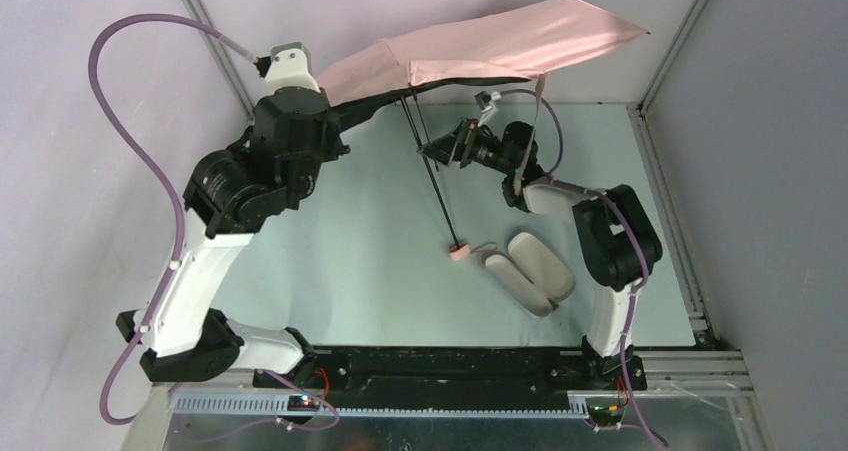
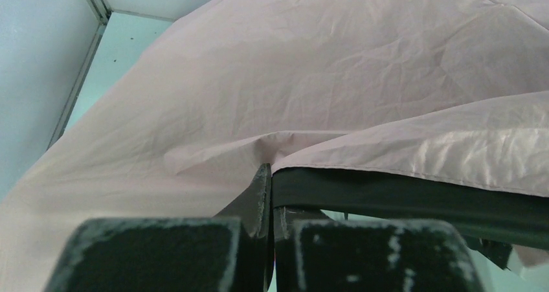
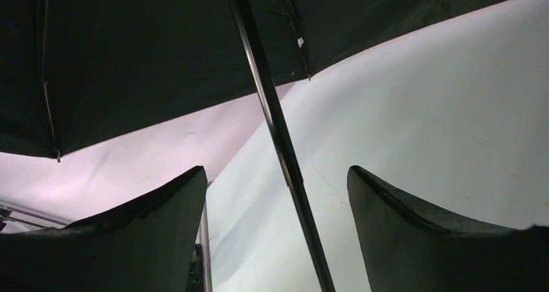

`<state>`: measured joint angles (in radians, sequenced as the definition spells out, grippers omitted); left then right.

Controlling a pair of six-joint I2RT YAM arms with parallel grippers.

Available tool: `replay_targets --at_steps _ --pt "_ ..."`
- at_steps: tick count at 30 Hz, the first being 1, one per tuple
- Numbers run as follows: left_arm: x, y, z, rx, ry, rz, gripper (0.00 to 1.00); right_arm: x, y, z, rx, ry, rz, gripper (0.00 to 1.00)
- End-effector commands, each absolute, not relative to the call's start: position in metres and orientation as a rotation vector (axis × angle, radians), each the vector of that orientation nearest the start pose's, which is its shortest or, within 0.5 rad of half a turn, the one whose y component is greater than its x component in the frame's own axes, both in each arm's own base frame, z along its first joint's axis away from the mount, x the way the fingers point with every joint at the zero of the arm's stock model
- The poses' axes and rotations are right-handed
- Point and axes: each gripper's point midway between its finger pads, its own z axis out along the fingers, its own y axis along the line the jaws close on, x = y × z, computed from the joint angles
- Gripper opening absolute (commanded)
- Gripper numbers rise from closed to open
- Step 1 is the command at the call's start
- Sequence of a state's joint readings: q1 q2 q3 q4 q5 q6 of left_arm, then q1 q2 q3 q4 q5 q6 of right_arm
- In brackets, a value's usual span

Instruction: Put away the umbrella

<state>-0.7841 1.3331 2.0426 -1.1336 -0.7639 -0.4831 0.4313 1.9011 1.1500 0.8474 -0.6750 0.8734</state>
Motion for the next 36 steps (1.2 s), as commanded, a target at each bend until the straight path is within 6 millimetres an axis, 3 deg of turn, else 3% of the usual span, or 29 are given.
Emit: replay_targets --at_steps 1,5,7,12,13,14,15,16,17,18,20,21,23,25,27,29,31,33,34,35,36 --pt "0.282 -0.129 0.469 -0.256 1.798 -0.203 0.00 0.414 0.362 0.250 -0.369 1.610 1.582 0.81" --pt "0.283 -0.132 0.472 -0.245 1.781 -0.219 0.00 0.423 0.375 0.248 -0.395 1.614 1.598 0.75" --pt "0.282 -0.135 0.475 -0.230 1.770 -0.246 0.00 0.426 0.382 0.251 -0.425 1.615 1.596 0.63" --pt "0.281 -0.148 0.485 -0.147 1.752 -0.309 0.00 0.428 0.392 0.278 -0.446 1.570 1.663 0.15" --pt "0.278 -0.148 0.491 -0.125 1.745 -0.323 0.02 0.428 0.392 0.284 -0.425 1.565 1.682 0.10" --pt "0.278 -0.150 0.492 -0.111 1.750 -0.321 0.12 0.428 0.390 0.296 -0.424 1.535 1.684 0.02" --pt "0.273 -0.149 0.502 -0.088 1.740 -0.341 0.20 0.430 0.388 0.303 -0.395 1.528 1.688 0.00" --pt "0.272 -0.151 0.505 -0.076 1.742 -0.350 0.45 0.430 0.384 0.315 -0.384 1.506 1.683 0.00" --pt "0.264 -0.152 0.517 -0.042 1.731 -0.389 0.57 0.433 0.382 0.321 -0.344 1.503 1.678 0.00" --pt "0.262 -0.156 0.519 -0.023 1.735 -0.404 0.79 0.431 0.379 0.334 -0.331 1.483 1.673 0.00" --pt "0.251 -0.155 0.529 -0.003 1.730 -0.446 0.94 0.436 0.372 0.353 -0.267 1.449 1.626 0.00" --pt "0.246 -0.153 0.531 -0.001 1.731 -0.450 0.97 0.438 0.371 0.353 -0.244 1.469 1.605 0.00" --pt "0.238 -0.144 0.535 -0.016 1.718 -0.443 0.99 0.441 0.362 0.373 -0.193 1.466 1.526 0.00" --pt "0.228 -0.127 0.541 -0.068 1.690 -0.430 1.00 0.448 0.353 0.383 -0.144 1.462 1.448 0.00" --pt "0.214 -0.097 0.553 -0.150 1.631 -0.424 1.00 0.452 0.342 0.392 -0.117 1.456 1.369 0.00" --pt "0.206 -0.080 0.554 -0.189 1.598 -0.407 1.00 0.456 0.332 0.400 -0.106 1.456 1.279 0.00" --pt "0.202 -0.075 0.546 -0.194 1.594 -0.413 0.99 0.456 0.324 0.408 -0.118 1.459 1.180 0.00" --pt "0.202 -0.089 0.526 -0.150 1.630 -0.449 0.98 0.457 0.316 0.417 -0.131 1.471 1.076 0.00" --pt "0.209 -0.110 0.502 -0.110 1.684 -0.476 0.98 0.460 0.310 0.418 -0.141 1.470 0.993 0.00" --pt "0.206 -0.115 0.494 -0.098 1.691 -0.513 0.97 0.456 0.310 0.423 -0.149 1.494 0.951 0.00" --pt "0.213 -0.137 0.467 -0.078 1.745 -0.555 0.97 0.460 0.302 0.425 -0.149 1.492 0.859 0.00"
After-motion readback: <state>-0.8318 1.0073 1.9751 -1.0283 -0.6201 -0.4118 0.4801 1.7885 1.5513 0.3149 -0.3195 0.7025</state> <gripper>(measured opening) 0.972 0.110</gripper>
